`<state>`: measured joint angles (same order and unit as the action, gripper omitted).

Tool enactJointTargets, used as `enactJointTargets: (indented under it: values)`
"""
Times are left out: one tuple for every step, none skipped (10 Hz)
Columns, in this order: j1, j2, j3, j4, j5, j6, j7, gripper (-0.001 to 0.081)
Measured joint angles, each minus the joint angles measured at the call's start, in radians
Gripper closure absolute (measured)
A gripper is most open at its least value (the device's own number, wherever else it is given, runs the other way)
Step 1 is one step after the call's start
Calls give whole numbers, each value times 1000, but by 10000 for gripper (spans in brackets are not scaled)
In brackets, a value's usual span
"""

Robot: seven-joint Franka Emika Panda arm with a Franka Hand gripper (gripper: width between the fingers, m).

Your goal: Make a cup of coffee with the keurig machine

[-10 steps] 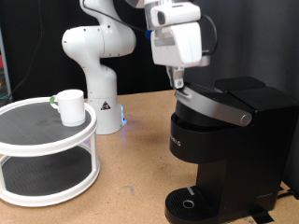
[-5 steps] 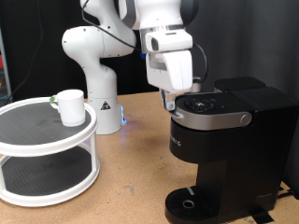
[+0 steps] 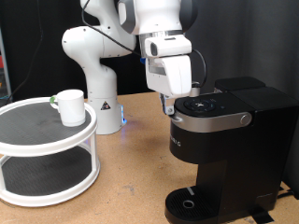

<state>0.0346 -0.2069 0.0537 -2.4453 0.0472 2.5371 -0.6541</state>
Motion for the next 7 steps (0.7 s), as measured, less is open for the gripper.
enactJointTargets:
  values:
    - [0,0,-1,0,13,2,-8,805]
    - [1,0,-4,-2,44,8,-31,805]
    - [1,0,-7,-5,69,19,-52,805]
    - [1,-1,-9,-7,82,26,-67,805]
    - [1,-3,-13,-10,93,28,-79,805]
    - [1,-7,-18,-13,99,30,-94,805]
    - [0,-11,-22,-19,100,37,-105,805]
